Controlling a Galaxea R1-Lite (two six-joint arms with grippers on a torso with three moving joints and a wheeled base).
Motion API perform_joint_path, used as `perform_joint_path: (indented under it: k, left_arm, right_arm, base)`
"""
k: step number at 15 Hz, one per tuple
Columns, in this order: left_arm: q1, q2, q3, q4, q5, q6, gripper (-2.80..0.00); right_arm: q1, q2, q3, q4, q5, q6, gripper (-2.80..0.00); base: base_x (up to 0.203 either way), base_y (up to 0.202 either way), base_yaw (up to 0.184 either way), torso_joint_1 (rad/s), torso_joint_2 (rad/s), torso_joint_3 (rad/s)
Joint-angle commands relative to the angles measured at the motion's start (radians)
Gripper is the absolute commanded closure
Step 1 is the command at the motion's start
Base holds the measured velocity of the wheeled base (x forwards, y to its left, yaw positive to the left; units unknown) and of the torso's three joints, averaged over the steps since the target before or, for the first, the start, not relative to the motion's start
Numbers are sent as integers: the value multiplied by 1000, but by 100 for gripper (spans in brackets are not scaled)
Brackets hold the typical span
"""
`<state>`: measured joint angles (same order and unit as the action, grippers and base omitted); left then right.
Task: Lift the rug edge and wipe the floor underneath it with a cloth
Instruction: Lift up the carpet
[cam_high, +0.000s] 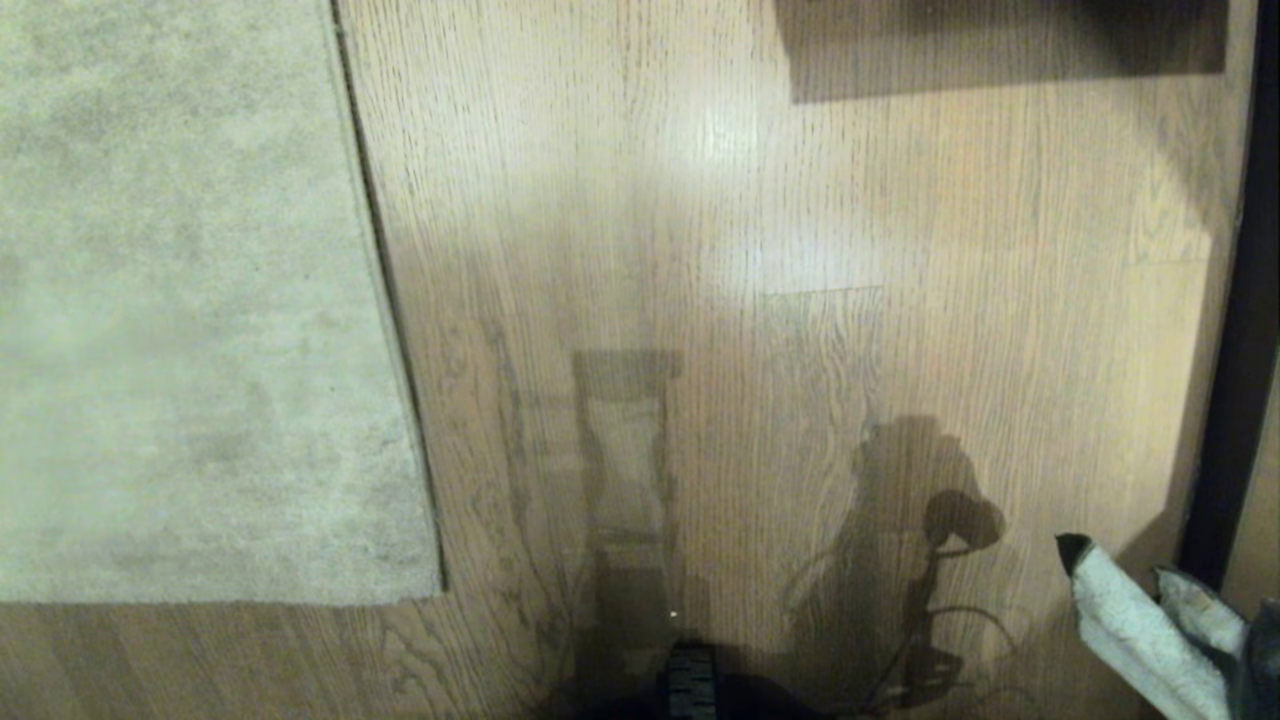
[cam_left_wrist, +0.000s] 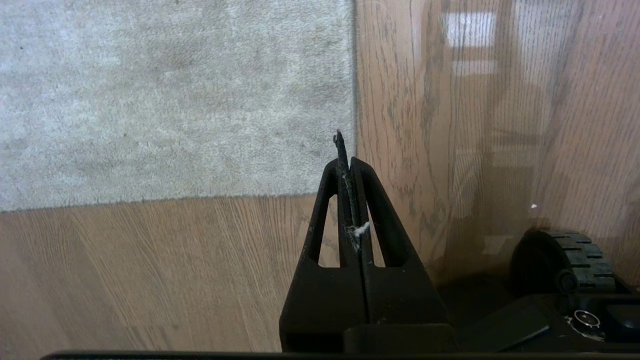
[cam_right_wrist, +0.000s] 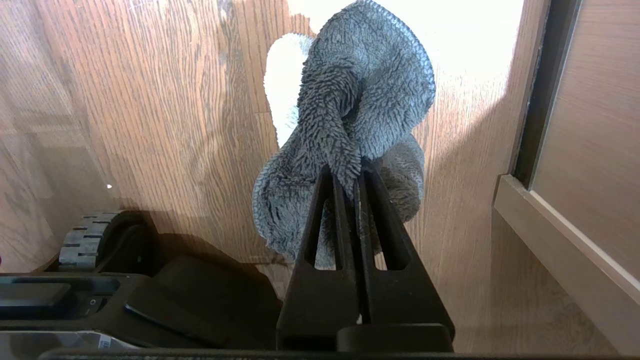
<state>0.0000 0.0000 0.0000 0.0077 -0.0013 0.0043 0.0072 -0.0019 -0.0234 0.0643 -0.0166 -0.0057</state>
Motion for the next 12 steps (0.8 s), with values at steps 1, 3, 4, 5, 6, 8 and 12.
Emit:
perform_joint_path:
  k: [1,3,4,5,6,8,12]
  left_arm:
    - [0,2,0,0,0,0,0]
    - [0,2,0,0,0,0,0]
    - [0,2,0,0,0,0,0]
    - [0,2,0,0,1,0,0]
    - [0,2,0,0,0,-4,0]
    - [0,2,0,0,1,-20,0]
    - [0,2,0,0,1,-24,0]
  right_arm:
    - [0,2,0,0,0,0,0]
    - [0,2,-1,0,0,0,0]
    - [0,2,0,0,0,0,0]
    - [0,2,0,0,0,0,0]
    - [0,2,0,0,0,0,0]
    - [0,2,-1,0,0,0,0]
    - [0,2,0,0,0,0,0]
  base:
    - [0,0,0,0,0,0]
    - [0,0,0,0,0,0]
    - [0,0,0,0,0,0]
    - [0,0,0,0,0,0]
    - [0,0,0,0,0,0]
    - [0,0,0,0,0,0]
    - [0,0,0,0,0,0]
